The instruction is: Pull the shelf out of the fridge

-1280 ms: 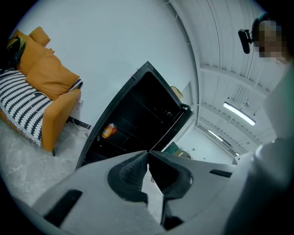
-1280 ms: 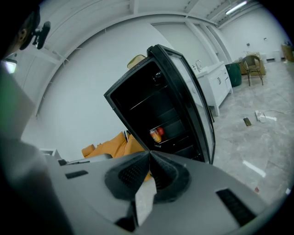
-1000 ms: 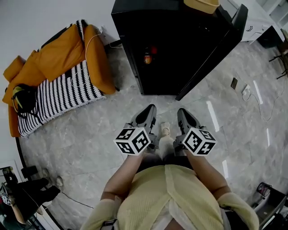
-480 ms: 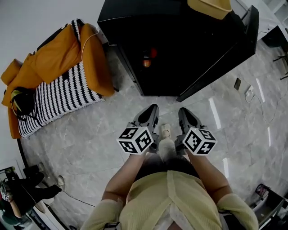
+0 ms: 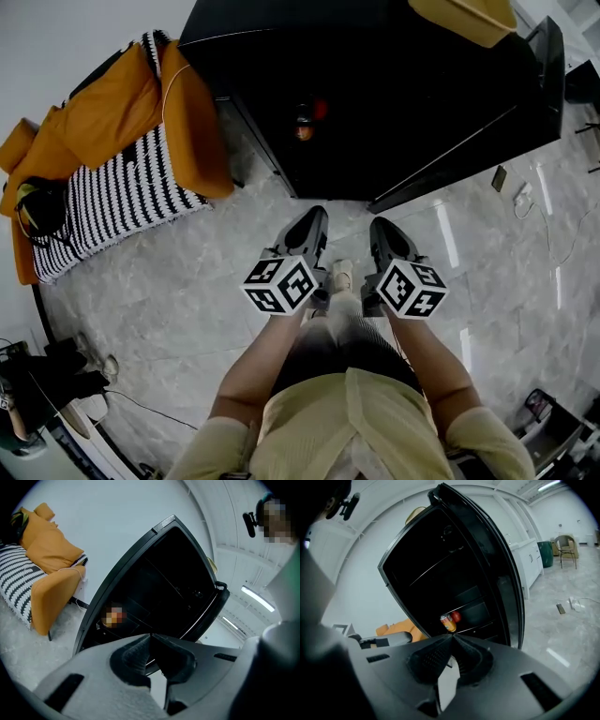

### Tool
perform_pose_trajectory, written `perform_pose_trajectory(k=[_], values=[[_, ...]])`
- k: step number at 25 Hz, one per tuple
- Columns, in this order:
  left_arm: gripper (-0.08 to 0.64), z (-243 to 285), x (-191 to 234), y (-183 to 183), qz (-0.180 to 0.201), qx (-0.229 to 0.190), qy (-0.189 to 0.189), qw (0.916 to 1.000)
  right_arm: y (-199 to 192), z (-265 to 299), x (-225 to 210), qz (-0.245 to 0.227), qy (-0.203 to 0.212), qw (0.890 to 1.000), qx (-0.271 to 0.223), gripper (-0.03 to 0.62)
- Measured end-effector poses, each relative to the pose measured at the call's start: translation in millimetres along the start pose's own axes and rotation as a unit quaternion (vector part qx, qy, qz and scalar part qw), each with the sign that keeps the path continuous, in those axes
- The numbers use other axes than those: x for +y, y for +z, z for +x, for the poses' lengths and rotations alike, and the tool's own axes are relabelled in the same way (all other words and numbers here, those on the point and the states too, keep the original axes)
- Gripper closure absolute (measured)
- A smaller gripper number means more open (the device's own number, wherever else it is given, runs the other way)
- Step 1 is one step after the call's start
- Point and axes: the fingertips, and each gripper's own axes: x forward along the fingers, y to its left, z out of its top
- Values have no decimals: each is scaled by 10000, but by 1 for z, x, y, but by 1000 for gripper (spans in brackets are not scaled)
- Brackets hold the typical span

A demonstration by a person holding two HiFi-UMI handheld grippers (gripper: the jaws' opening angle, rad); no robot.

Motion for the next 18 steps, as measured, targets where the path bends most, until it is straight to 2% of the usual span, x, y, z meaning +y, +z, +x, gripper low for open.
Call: perform_pose_trajectory(k=[14, 18], values=[[531, 45, 54, 12, -657, -552, 350, 9957, 22, 60, -16, 297, 57, 9990, -314, 561], [531, 62, 60, 14, -698, -625, 312, 9951, 27, 78, -21, 397, 51, 9984, -407, 561]])
